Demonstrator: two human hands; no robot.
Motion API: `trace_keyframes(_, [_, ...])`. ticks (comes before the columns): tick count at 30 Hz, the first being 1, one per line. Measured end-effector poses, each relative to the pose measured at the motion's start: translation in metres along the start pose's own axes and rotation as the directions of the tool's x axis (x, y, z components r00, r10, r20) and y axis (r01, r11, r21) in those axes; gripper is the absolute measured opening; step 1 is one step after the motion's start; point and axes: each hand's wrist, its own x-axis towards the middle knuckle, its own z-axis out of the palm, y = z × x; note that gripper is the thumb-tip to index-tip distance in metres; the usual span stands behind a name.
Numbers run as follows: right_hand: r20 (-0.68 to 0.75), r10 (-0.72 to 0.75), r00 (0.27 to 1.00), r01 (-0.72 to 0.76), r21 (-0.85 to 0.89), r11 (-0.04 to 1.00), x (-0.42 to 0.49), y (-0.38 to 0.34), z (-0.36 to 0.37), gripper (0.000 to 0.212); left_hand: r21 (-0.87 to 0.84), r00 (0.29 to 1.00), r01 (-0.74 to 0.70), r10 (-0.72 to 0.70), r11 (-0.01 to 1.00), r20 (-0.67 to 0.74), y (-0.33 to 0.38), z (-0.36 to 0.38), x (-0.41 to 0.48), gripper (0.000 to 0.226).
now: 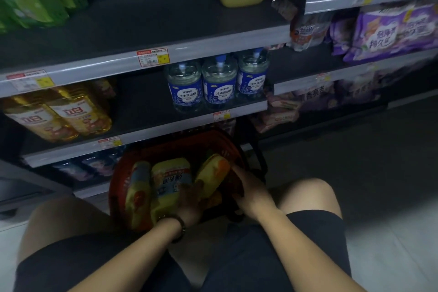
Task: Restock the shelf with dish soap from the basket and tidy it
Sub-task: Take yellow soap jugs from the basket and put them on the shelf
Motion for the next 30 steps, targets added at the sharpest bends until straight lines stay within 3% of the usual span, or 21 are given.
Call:
trace_keyframes(3, [0.013,-0.084,0.996,0.083,0.047,0.995,-0.002,-0.010,0.001,0.089,-0.125,0.998,-0.036,0.028,0.992,-0.059,0.000,-0.013,-0.008,0.077])
trace_keyframes(5, [0.011,-0.070,0.997,0.069,0.088,0.994,-0.002,-0.014,0.002,0.098,-0.131,0.998,-0.019,0.011,0.991,-0.066,0.003,-0.024,-0.015,0.074])
trace_keyframes(8, [-0.039,-0.032,0.999,0.037,0.130,0.991,-0.003,-0.019,0.001,0.104,-0.204,0.981,-0.030,-0.011,0.978,-0.196,0.004,-0.044,-0.026,0.064])
trace_keyframes(14, [-0.155,-0.123,0.980,0.156,0.215,0.964,-0.003,-0.042,-0.026,0.100,-0.121,0.957,-0.183,0.149,0.976,-0.250,0.006,-0.091,-0.058,0.051])
trace_keyframes(17, [-0.197,-0.227,0.954,0.274,0.263,0.925,-0.011,-0.060,-0.052,0.093,-0.073,0.886,-0.316,0.266,0.946,-0.380,0.015,-0.125,-0.076,0.024])
trace_keyframes(19, [-0.134,-0.263,0.955,0.292,0.299,0.908,-0.020,-0.077,-0.071,0.089,-0.050,0.851,-0.373,0.320,0.927,-0.416,0.021,-0.149,-0.088,0.016])
trace_keyframes(23, [-0.051,-0.312,0.949,0.313,0.287,0.905,-0.021,-0.114,-0.103,0.093,-0.015,0.752,-0.456,0.376,0.890,-0.542,0.019,-0.190,-0.113,0.016])
trace_keyframes(27, [-0.110,-0.388,0.915,0.403,0.256,0.878,-0.029,-0.163,-0.130,0.092,0.037,0.570,-0.529,0.388,0.848,-0.724,0.018,-0.234,-0.152,0.018])
trace_keyframes(30, [-0.173,-0.408,0.897,0.443,0.314,0.840,-0.032,-0.199,-0.149,0.090,0.046,0.507,-0.553,0.380,0.832,-0.774,0.026,-0.272,-0.181,0.014])
